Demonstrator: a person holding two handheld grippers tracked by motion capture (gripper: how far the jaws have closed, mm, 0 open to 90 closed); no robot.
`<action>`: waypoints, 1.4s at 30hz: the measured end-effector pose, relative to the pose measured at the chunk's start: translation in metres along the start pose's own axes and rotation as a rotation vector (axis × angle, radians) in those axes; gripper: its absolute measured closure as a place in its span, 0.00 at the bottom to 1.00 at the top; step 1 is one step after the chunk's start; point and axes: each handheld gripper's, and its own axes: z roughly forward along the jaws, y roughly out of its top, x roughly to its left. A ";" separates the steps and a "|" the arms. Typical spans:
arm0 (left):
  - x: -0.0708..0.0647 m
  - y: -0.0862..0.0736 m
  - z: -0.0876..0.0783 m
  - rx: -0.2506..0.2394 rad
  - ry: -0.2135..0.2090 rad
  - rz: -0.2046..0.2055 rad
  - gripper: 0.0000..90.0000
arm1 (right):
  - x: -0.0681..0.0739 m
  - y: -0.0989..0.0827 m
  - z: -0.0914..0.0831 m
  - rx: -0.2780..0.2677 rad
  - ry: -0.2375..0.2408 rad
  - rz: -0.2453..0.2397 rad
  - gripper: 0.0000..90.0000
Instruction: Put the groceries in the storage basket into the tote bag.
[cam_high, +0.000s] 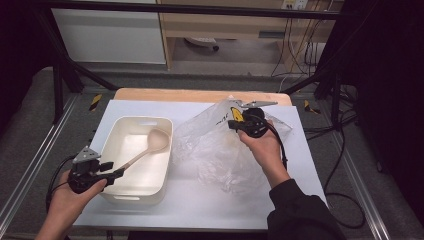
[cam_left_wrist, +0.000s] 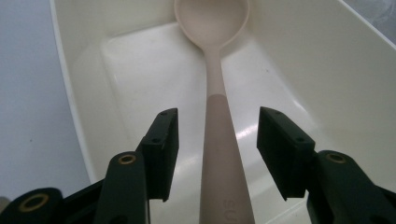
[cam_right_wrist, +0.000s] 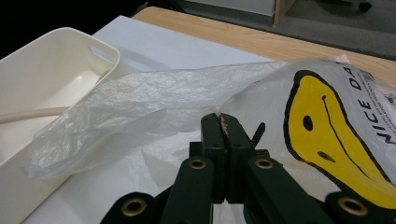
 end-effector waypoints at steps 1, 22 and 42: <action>0.000 -0.001 0.000 0.003 0.000 0.001 0.54 | 0.000 0.000 0.000 0.000 -0.001 0.000 1.00; -0.001 0.000 0.008 0.049 -0.008 0.016 0.60 | 0.001 -0.002 0.002 0.005 0.003 -0.002 1.00; 0.002 0.002 0.016 0.120 -0.034 0.026 0.76 | 0.001 -0.002 0.003 0.006 0.006 0.001 1.00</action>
